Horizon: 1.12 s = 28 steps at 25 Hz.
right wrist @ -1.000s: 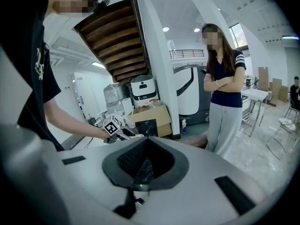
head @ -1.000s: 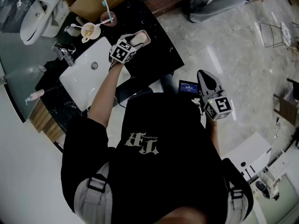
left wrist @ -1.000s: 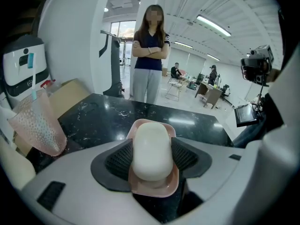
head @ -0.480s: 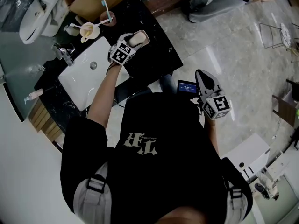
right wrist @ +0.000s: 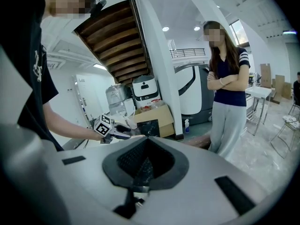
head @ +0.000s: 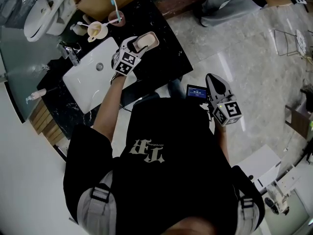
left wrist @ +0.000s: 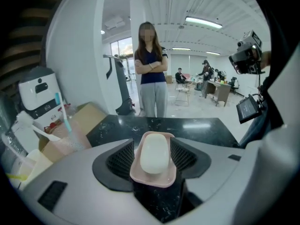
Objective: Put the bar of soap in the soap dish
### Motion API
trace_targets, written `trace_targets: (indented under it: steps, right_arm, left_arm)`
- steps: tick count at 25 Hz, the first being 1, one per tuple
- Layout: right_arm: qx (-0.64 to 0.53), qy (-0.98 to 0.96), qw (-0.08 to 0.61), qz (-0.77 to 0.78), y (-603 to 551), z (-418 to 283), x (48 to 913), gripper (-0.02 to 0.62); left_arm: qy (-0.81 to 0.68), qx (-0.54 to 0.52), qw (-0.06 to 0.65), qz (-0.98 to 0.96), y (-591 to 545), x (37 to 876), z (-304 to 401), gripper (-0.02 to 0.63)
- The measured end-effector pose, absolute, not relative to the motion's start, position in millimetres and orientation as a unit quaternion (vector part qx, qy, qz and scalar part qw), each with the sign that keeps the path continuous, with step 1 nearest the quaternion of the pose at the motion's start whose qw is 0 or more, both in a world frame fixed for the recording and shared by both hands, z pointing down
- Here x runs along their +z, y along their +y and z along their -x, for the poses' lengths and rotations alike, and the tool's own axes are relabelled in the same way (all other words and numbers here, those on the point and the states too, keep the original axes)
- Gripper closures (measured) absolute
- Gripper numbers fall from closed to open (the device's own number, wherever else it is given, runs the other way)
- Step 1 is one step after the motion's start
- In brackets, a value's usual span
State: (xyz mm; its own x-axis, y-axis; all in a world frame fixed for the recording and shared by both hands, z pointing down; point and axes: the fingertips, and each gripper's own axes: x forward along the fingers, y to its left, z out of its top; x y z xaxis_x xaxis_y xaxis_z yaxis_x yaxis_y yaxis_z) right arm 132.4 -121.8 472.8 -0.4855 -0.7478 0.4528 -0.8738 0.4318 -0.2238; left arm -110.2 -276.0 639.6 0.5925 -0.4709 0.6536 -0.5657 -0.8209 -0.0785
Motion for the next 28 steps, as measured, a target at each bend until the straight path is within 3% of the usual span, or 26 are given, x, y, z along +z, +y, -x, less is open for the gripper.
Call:
trace_targets:
  steps: [7,22,28]
  right_arm:
    - [0.209,-0.849,0.133,-0.467,-131,-122,469,0.588]
    - [0.196,-0.884,0.121,-0.406,-156,-87,465,0.588]
    - [0.190,-0.897,0.122,-0.380,-165,-70,463,0.588]
  left_arm:
    - [-0.362,0.255,0.101,-0.891,-248,572,123,0.382]
    - [-0.418,0.173,0.116,-0.884,-206,497,136,0.591]
    - [-0.422,0.166,0.135,-0.881,-186,492,139,0.597]
